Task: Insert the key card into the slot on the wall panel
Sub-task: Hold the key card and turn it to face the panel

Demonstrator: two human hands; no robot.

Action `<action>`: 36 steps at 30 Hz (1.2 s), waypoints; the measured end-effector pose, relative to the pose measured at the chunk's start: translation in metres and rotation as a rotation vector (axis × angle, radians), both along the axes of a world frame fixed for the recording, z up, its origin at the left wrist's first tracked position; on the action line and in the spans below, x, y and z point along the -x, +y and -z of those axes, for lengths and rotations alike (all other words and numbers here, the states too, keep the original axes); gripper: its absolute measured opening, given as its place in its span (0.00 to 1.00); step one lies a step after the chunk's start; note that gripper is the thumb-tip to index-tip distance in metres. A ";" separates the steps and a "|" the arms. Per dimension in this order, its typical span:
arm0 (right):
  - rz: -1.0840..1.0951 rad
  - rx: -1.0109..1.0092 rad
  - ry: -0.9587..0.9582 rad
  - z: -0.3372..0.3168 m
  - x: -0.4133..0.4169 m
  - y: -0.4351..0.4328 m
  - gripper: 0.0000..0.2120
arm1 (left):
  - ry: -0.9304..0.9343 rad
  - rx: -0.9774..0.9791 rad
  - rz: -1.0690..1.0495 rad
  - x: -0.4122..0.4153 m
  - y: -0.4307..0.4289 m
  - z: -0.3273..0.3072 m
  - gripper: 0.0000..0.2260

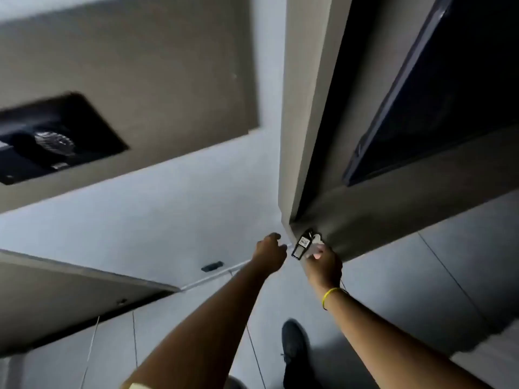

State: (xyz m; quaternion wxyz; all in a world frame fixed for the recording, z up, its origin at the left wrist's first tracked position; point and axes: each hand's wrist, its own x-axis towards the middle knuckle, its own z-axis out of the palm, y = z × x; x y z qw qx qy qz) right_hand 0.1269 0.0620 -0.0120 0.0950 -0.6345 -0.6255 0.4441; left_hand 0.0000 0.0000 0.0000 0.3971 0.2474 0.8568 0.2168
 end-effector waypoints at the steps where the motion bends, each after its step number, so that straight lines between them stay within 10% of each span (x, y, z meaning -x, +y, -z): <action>1: 0.005 -0.015 0.004 0.006 0.004 0.002 0.16 | -0.021 0.025 0.005 0.000 0.010 0.011 0.21; 19: 0.107 0.404 0.349 0.022 0.005 0.021 0.12 | -0.272 -0.184 -0.309 -0.007 0.005 0.001 0.08; 36: -0.595 0.178 0.875 -0.281 0.086 -0.081 0.07 | -0.098 -0.721 -0.206 0.083 -0.192 -0.298 0.06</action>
